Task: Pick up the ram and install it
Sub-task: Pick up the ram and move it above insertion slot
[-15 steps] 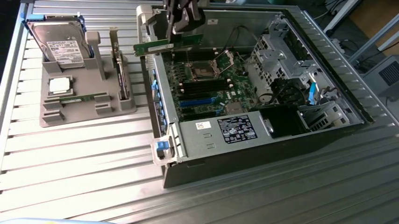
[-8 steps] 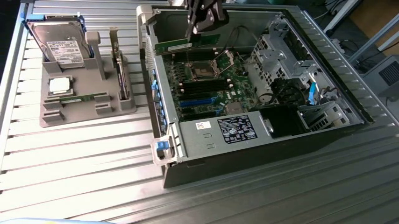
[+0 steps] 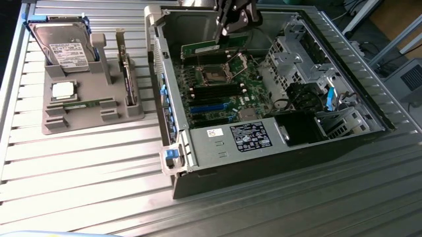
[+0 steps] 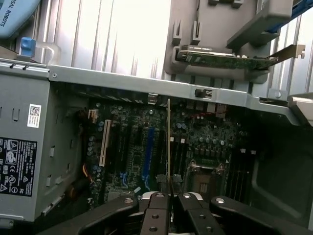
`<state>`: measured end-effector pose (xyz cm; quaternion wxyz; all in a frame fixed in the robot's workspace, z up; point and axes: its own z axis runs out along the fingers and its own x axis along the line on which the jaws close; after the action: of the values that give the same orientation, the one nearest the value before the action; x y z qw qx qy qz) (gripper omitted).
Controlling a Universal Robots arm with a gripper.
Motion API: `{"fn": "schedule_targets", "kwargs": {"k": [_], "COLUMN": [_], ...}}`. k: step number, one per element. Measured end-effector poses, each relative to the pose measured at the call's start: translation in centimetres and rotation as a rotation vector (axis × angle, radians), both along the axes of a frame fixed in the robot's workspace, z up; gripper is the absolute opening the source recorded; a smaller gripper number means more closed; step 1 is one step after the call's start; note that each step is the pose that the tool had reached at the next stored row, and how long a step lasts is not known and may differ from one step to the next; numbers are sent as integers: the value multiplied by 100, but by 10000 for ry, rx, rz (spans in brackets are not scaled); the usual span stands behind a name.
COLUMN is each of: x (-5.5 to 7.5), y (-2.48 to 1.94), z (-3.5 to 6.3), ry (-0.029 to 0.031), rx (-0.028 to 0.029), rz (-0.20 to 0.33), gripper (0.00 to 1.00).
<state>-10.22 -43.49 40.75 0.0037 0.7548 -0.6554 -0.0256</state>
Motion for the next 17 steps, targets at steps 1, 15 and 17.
{"fn": "schedule_targets", "kwargs": {"k": [1,15,17], "x": [27,586,726], "y": [0,0,0], "z": [0,0,0], "ry": [0,0,0], "rx": [0,0,0], "rz": [0,0,0], "gripper": [13,13,13]}}
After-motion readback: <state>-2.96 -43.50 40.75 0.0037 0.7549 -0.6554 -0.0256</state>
